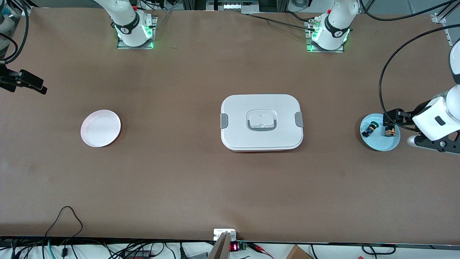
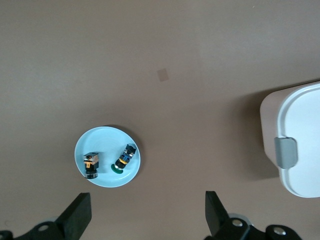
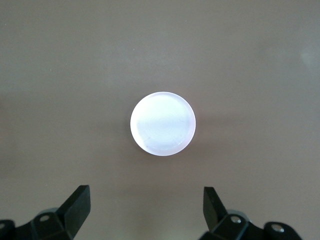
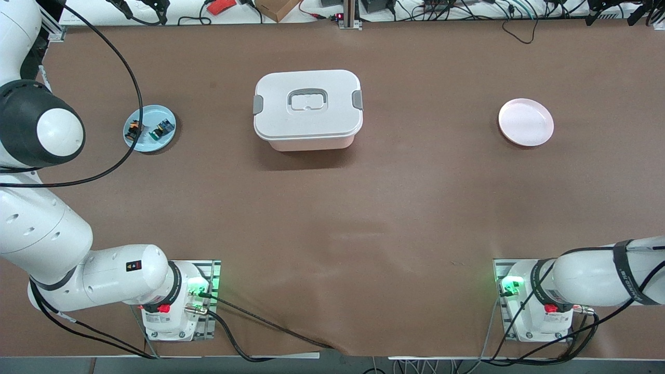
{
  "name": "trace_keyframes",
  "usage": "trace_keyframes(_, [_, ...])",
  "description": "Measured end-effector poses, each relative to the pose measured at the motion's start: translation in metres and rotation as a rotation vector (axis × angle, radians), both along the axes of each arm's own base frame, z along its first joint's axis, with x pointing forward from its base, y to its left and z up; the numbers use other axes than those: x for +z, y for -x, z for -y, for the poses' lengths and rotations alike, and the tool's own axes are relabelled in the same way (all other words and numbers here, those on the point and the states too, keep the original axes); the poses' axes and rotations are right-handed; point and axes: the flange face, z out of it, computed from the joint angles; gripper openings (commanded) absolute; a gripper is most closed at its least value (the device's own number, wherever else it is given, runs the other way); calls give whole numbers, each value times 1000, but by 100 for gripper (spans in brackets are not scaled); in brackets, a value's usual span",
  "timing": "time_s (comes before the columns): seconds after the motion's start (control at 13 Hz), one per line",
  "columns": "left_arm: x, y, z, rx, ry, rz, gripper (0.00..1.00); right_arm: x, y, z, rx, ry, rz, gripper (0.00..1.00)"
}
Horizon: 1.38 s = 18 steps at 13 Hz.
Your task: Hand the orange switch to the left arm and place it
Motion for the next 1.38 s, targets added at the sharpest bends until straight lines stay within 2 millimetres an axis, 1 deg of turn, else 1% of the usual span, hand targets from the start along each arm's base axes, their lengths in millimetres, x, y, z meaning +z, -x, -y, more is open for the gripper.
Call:
trace_keyframes(0.15, [8,7,6,11,4,-10,100,0,0,0,0,0,0,100])
trace_keyframes(0.31, [20,14,19,18,4,-4,100,0,0,0,0,0,0,100])
trace_keyframes(0.54, [37,25,43,62,-3,6,100,0,0,0,0,2,0,100])
trace_keyframes(0.69, [47,32,51,73,-11,21,100,0,0,0,0,3,2,100])
trace_keyframes(0.85, [52,42,48,90,-26,24,100,1,-1,0,0,4,5,100])
trace_keyframes(0.92, [52,49,45,105,-21,23,100,2,-1,0,0,4,6,100])
trace_keyframes(1.23, [33,89,28,162,-6,51,100,3,-1,0,0,5,9,100])
trace_keyframes(1.38, [27,103,21,184,16,57,100,3,-1,0,0,5,9,100])
